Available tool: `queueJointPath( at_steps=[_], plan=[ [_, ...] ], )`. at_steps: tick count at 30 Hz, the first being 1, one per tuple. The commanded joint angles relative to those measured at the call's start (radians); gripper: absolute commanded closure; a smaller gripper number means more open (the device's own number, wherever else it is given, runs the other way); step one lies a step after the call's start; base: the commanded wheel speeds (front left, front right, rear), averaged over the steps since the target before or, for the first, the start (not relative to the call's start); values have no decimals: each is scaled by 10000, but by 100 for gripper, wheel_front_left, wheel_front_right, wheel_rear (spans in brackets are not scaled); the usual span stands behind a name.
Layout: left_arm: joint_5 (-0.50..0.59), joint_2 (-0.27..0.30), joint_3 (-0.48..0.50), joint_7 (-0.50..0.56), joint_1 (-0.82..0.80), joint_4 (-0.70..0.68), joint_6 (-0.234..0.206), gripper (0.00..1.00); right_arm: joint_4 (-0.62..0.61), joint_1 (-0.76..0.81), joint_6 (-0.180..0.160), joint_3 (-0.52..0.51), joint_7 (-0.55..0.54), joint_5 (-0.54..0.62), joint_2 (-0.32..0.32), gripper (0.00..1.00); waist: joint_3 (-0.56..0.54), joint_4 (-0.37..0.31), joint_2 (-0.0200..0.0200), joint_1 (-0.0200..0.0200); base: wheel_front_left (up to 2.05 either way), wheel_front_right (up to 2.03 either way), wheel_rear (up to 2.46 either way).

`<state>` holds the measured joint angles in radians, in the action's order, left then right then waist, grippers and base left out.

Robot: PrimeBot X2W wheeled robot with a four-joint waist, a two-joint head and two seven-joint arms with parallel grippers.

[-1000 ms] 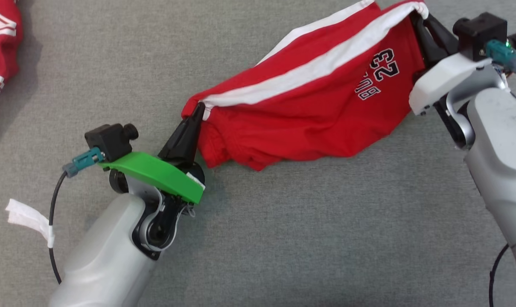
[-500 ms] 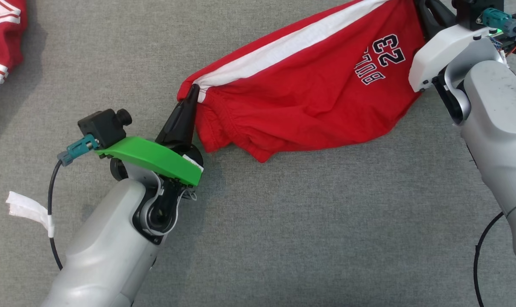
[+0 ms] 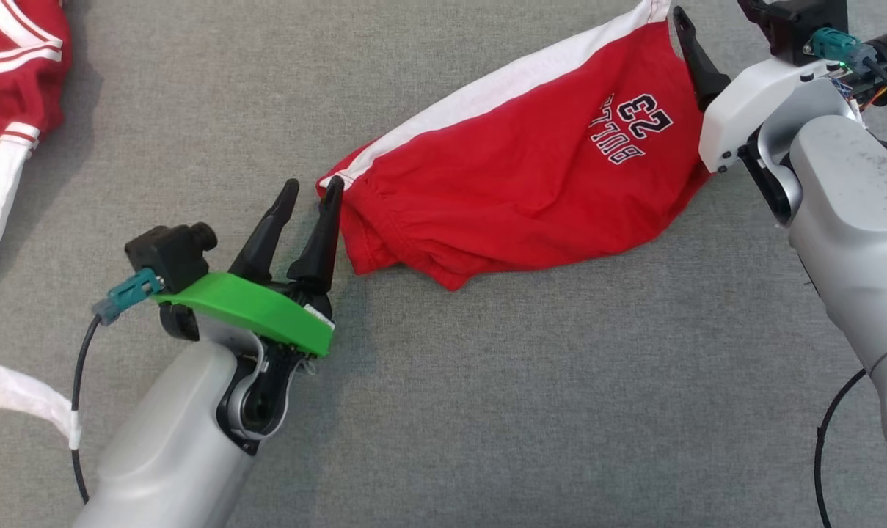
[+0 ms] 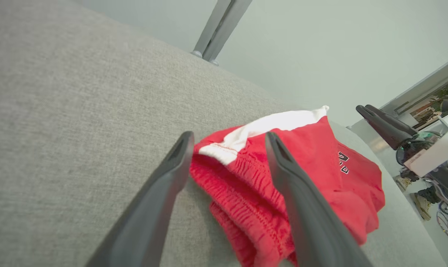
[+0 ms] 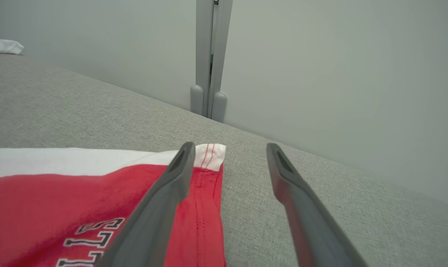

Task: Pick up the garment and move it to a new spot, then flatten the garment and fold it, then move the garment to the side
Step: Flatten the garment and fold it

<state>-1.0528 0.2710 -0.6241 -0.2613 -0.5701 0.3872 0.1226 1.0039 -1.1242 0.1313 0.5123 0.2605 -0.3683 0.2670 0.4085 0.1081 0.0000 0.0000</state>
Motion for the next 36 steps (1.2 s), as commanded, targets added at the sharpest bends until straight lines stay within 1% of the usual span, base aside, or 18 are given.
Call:
queueJointPath(
  at_steps=[1, 5, 8, 11, 14, 18, 20, 23, 29, 30, 31, 33, 34, 35, 36],
  plan=[
    [336, 57, 245, -35, 333, -218, -85, 0, 101, 173, -11, 121, 45, -113, 97, 0, -257, 49, 0, 0, 0, 0, 0],
    [1434, 16, 1101, -39, 1329, -1010, -299, 0, 329, 398, -11, 520, -284, -502, 319, 0, -671, 132, 0, 0, 0, 0, 0],
    [2281, -97, 1772, -30, 2159, -1622, -541, 0, 362, 633, -11, 913, -787, -949, 488, 0, -978, 225, 0, 0, 0, 0, 0],
    [2871, -302, 2402, -31, 2911, -2153, -698, 0, 305, 938, -11, 1296, -1426, -1476, 691, 0, -1231, 351, 0, 0, 0, 0, 0],
    [3240, -497, 2886, -31, 3491, -2482, -743, 0, 171, 1182, -11, 1614, -2058, -2005, 839, 0, -1316, 441, 0, 0, 0, 0, 0],
    [3850, -621, 3265, -32, 3984, -2625, -775, 0, 54, 1409, -11, 1924, -2556, -2580, 1103, 0, -1232, 591, 0, 0, 0, 0, 0],
    [4098, -789, 3469, -32, 4126, -2615, -779, 0, 77, 1473, -11, 2012, -2680, -2787, 1164, 0, -1159, 668, 0, 0, 0, 0, 0],
    [4290, -1048, 3811, -32, 4292, -2553, -645, 0, 229, 1570, -11, 2169, -2854, -3017, 1215, 0, -1075, 790, 0, 0, 0, 0, 0],
    [4723, -1416, 4156, -33, 4430, -2320, -389, 0, 492, 1774, -11, 2532, -3485, -3373, 1121, 0, -1113, 892, 0, 0, 0, 0, 0],
    [4761, -1471, 4191, -33, 4440, -2294, -351, 0, 485, 1804, -11, 2587, -3526, -3427, 1108, 13, -1130, 894, 0, 0, 0, 0, 0],
    [4786, -1546, 4203, -33, 4450, -2261, -315, 0, 466, 1833, -11, 2631, -3544, -3498, 1090, 53, -1149, 889, 0, 0, 0, 0, 0],
    [4839, -1648, 4191, -33, 4435, -2207, -232, 0, 372, 1831, -11, 2693, -3418, -3613, 1043, 77, -1175, 857, 0, 0, 0, 0, 0],
    [4879, -1690, 4176, -33, 4417, -2191, -193, 0, 327, 1803, -11, 2705, -3298, -3649, 1042, 92, -1185, 834, 0, 0, 0, 0, 0],
    [4878, -1751, 4151, -33, 4385, -2177, -168, 0, 301, 1761, -11, 2706, -3105, -3656, 1042, 100, -1199, 795, 0, 0, 0, 0, 0],
    [4923, -1788, 4127, -33, 4352, -2169, -140, 0, 294, 1731, -11, 2712, -2938, -3655, 1029, 100, -1210, 762, 0, 0, 0, 0, 0]
  ],
)
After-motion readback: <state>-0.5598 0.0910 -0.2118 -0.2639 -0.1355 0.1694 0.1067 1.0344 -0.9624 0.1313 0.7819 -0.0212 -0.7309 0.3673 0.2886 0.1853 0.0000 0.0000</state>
